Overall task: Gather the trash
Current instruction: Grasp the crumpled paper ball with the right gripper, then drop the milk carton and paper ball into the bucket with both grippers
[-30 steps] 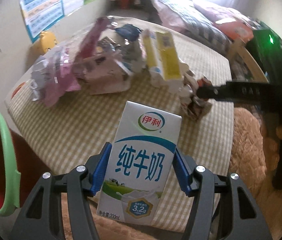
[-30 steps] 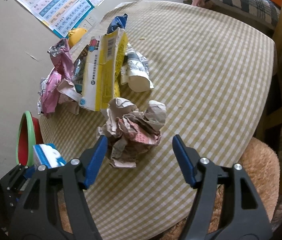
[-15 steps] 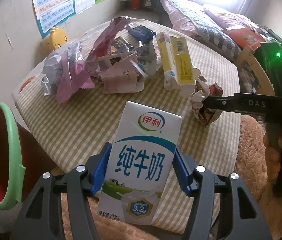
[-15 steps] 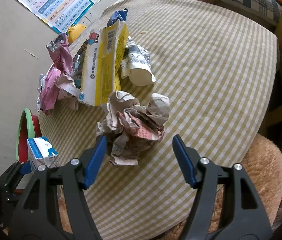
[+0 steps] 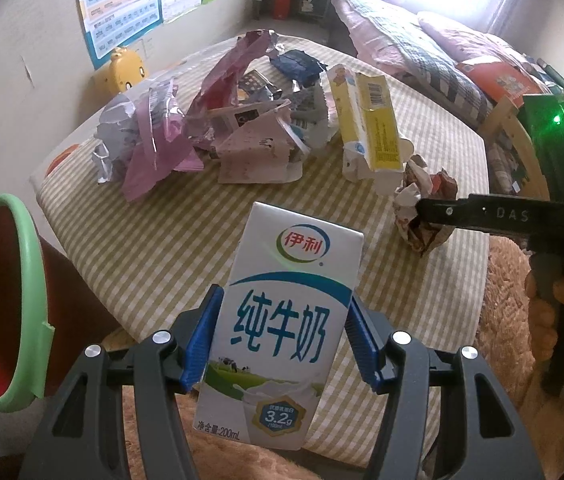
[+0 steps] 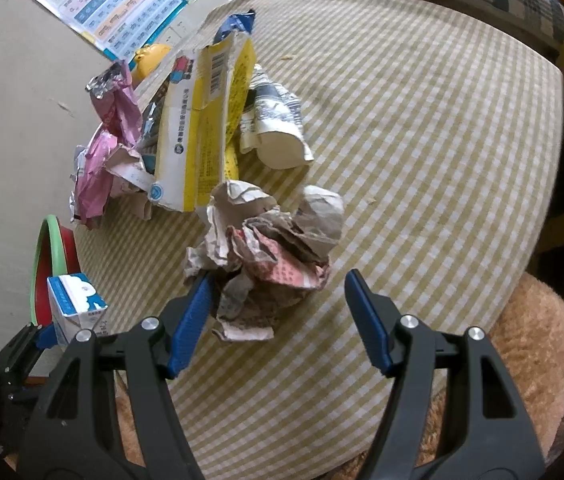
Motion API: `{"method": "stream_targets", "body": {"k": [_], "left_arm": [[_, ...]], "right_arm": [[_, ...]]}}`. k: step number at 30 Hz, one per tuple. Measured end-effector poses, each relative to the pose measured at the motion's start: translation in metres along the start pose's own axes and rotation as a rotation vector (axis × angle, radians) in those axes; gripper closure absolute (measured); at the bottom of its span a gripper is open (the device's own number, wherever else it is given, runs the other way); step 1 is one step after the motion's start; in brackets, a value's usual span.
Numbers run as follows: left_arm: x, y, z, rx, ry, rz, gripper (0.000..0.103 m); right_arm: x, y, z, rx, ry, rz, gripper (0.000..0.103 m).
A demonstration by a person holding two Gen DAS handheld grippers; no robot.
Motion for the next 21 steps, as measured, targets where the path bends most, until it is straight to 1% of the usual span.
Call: {"method": "stream_targets", "body": {"k": [1, 2, 4, 5, 6, 8, 12, 15, 19, 21], "left_arm": [[0.000, 0.000, 0.000, 0.001, -0.002, 0.001, 0.047], [-0.001, -0.001, 0.001, 0.005, -0.004, 0.003, 0.047], [-0.003, -0.003, 0.002, 0.015, -0.014, 0.004, 0.047], [-0.004, -0.003, 0.003, 0.019, -0.020, 0.005, 0.047], [-0.006, -0.005, 0.004, 0.025, -0.028, 0.007, 0.047], [-0.009, -0.007, 0.006, 0.039, -0.040, 0.013, 0.047], [-0.020, -0.015, 0.012, 0.078, -0.083, 0.032, 0.047], [-0.032, -0.022, 0.017, 0.112, -0.119, 0.053, 0.047], [-0.051, -0.035, 0.024, 0.163, -0.140, 0.112, 0.047], [-0.062, -0.042, 0.027, 0.187, -0.157, 0.134, 0.047]], "right_arm": [[-0.003, 0.001, -0.002, -0.006, -0.002, 0.012, 0.055], [-0.004, 0.000, -0.002, 0.000, -0.010, 0.017, 0.056], [-0.010, -0.006, -0.001, 0.019, -0.033, 0.030, 0.063], [-0.013, -0.011, 0.001, 0.033, -0.042, 0.041, 0.072], [-0.017, -0.015, 0.003, 0.040, -0.045, 0.048, 0.077], [-0.025, -0.029, 0.007, 0.070, -0.063, 0.064, 0.077], [-0.045, -0.054, 0.009, 0.120, -0.141, 0.065, 0.078], [-0.058, -0.067, 0.009, 0.134, -0.156, 0.090, 0.078], [-0.085, -0.078, 0.014, 0.148, -0.194, 0.134, 0.078], [-0.102, -0.079, 0.014, 0.149, -0.233, 0.152, 0.078]]}}
Point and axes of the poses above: each gripper's, at about its wrist camera, not at the fingertips, and y roughly the way its jaws point, x to its right, z to its top, the point moved 6 cm from there along y, roughly the way its jaws point, and after that the axes turned 11 degrees about x, right-handed, at the moved point
